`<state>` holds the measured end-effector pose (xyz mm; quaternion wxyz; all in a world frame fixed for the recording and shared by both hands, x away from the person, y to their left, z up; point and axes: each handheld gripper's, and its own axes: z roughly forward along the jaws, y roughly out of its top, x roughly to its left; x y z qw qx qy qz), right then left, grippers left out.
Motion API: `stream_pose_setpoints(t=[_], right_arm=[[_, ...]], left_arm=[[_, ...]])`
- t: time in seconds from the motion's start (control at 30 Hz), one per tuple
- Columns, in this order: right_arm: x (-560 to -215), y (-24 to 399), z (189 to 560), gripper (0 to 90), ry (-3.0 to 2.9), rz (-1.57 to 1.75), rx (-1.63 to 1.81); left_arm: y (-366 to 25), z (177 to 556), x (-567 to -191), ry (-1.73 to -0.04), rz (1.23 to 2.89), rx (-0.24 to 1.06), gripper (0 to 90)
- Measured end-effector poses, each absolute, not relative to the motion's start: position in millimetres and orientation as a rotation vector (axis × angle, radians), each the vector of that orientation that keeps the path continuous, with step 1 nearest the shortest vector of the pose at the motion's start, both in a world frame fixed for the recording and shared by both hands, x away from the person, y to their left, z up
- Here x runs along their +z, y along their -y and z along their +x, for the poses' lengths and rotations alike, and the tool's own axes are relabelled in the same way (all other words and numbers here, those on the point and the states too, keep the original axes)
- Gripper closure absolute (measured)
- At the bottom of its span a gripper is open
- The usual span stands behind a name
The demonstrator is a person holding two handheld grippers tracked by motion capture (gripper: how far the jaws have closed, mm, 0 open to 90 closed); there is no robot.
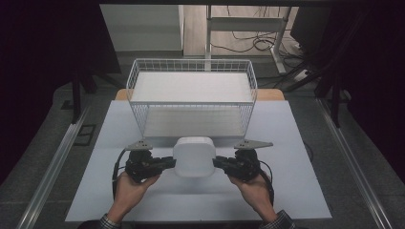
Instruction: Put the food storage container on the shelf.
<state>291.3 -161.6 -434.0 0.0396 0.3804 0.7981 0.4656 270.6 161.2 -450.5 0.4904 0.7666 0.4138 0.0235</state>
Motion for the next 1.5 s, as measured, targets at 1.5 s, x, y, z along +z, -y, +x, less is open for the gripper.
stream_pose_setpoints(t=[1.5], right_arm=[[-327,142,361,78.3,-2.268,1.04,1.59]], left_arm=[[-180,329,-340,-0.957,1.733,0.216,80.3]])
